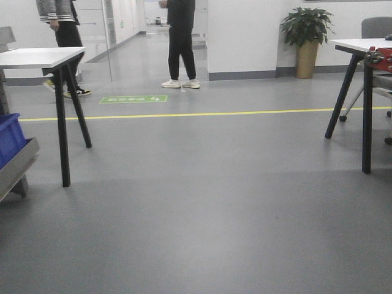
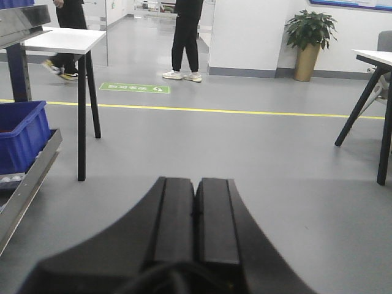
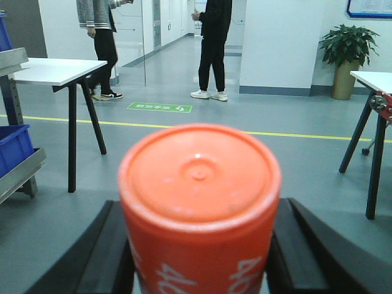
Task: Grab orange capacitor from left shelf to right conveyor
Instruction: 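Drive the base from the shelf to the conveyor, holding the cylinder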
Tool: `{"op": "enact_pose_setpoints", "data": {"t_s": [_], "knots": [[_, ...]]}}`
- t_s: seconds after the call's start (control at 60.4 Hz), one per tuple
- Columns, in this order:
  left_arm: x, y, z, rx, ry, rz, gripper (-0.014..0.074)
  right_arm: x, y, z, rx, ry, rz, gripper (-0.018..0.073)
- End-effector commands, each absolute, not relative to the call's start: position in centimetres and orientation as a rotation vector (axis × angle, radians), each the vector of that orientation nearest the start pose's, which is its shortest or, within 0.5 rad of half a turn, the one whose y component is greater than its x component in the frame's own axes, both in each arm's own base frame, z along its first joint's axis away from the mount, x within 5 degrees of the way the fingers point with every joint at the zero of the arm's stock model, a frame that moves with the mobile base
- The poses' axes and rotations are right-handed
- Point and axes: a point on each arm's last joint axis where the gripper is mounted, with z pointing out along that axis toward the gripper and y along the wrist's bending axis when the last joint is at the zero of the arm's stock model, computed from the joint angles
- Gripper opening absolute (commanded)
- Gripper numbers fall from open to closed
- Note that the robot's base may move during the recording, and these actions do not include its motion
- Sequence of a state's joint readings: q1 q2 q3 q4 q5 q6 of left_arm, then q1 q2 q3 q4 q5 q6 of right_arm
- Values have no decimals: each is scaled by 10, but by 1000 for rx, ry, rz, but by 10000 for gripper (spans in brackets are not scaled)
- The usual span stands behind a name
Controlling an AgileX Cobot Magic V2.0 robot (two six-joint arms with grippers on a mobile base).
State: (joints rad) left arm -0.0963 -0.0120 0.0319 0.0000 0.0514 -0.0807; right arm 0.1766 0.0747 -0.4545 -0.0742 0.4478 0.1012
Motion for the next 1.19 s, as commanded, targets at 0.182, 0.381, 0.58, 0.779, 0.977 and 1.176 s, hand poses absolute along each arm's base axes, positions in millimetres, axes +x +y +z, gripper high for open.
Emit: {"op": "enact_pose_setpoints", "data": {"t_s": [0.182,0.381,0.58,0.779,0.977,1.176], "knots": [[54,-5,209,9,1442,-145,-105,24,1,333,-85,1445,133,199],[54,-5,209,9,1442,-145,-105,24,1,333,-85,1445,133,199],[54,-5,209,9,1442,-145,-105,24,1,333,-85,1445,133,199],[54,-5,209,9,1442,-145,-105,24,1,333,-85,1445,133,199],[54,-5,209,9,1442,-145,-105,24,1,333,-85,1445,133,199],[54,-5,209,9,1442,-145,-105,24,1,333,-85,1445,133,199]]}}
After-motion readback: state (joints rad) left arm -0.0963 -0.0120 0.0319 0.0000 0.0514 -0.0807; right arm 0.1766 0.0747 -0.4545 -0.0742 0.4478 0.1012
